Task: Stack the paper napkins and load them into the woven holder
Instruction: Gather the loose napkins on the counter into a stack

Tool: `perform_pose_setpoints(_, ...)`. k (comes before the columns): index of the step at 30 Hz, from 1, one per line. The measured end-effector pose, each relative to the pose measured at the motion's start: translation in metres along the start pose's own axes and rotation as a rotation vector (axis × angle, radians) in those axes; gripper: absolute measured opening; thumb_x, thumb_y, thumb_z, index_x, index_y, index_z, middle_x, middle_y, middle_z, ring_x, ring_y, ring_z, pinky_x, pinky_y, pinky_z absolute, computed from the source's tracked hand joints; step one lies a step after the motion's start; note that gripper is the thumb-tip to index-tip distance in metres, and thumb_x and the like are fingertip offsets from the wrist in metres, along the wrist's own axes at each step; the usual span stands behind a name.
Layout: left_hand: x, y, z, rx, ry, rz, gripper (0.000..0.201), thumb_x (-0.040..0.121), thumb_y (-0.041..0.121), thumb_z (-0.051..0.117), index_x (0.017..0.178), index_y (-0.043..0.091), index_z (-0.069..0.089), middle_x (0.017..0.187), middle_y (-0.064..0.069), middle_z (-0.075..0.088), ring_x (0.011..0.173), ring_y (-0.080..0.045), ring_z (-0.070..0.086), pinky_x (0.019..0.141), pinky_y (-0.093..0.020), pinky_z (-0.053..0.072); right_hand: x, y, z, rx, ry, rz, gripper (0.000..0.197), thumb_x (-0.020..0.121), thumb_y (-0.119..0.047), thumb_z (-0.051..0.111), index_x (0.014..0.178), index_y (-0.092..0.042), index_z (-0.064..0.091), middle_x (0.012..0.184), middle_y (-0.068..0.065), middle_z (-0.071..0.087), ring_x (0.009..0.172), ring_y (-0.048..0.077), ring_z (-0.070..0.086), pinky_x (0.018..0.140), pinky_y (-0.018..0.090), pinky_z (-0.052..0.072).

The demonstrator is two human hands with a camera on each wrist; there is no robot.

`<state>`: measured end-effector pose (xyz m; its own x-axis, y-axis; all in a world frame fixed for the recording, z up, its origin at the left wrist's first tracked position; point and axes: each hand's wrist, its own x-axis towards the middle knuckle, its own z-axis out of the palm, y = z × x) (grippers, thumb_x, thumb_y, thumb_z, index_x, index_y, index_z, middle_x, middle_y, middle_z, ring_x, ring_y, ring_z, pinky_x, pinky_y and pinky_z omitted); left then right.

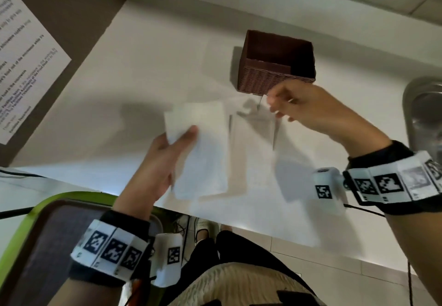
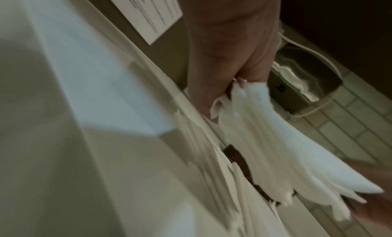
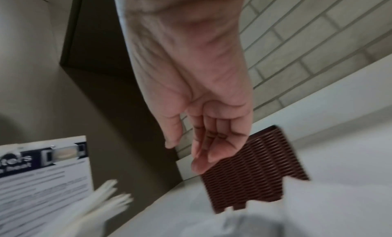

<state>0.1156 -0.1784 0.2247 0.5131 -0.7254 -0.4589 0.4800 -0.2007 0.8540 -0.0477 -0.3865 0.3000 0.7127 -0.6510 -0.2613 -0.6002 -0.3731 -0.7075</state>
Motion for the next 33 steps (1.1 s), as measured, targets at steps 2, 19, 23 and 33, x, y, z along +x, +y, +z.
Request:
perform_pose_setpoints(2,0.0,0.001,-0.01,-0.03,0.049,0.022,0.033,0.091,0.031,0.063,0.114,0.008,0.067,0.098,-0.003,0.079,0.09,-0.018,0.076,0.069,-0.028,0.06,-0.005,0.019,-0.015,-0.004,0.035,0.053,0.015,0.095,-0.032,0.057,0.101,-0.02,0.064,0.093,-0.002,0.072,0.08,0.01,0.068,0.076,0.029,0.052)
perform_pose_setpoints(19,-0.005,0.002,0.008,-0.146,0.133,0.059,0.021,0.096,0.025,0.054,0.104,0.01,0.068,0.089,0.002,0.08,0.084,-0.011,0.076,0.065,-0.024,0.059,0.031,0.048,0.064,-0.559,-0.186,-0.131,0.099,0.07,-0.062,0.072,0.15,-0.028,0.025,0.144,0.003,0.038,0.13,0.028,0.03,0.102,0.041,0.027)
perform_pose_setpoints(23,-0.01,-0.002,0.006,-0.133,0.19,0.033,0.023,0.096,0.029,0.055,0.103,0.012,0.068,0.085,0.002,0.08,0.079,-0.012,0.076,0.059,-0.023,0.059,0.045,0.045,0.065,-0.609,-0.19,-0.053,0.098,0.062,-0.065,0.075,0.142,-0.019,0.041,0.132,0.005,0.051,0.126,0.029,0.036,0.098,0.041,0.029)
perform_pose_setpoints(33,-0.006,-0.003,0.012,-0.167,0.151,0.02,0.027,0.098,0.028,0.054,0.114,0.01,0.067,0.108,-0.002,0.077,0.1,-0.015,0.074,0.077,-0.026,0.059,0.034,0.047,0.044,-0.145,-0.201,-0.117,0.028,0.075,-0.036,0.081,0.077,-0.035,0.053,0.079,-0.017,0.055,0.083,0.013,0.052,0.061,0.012,0.032)
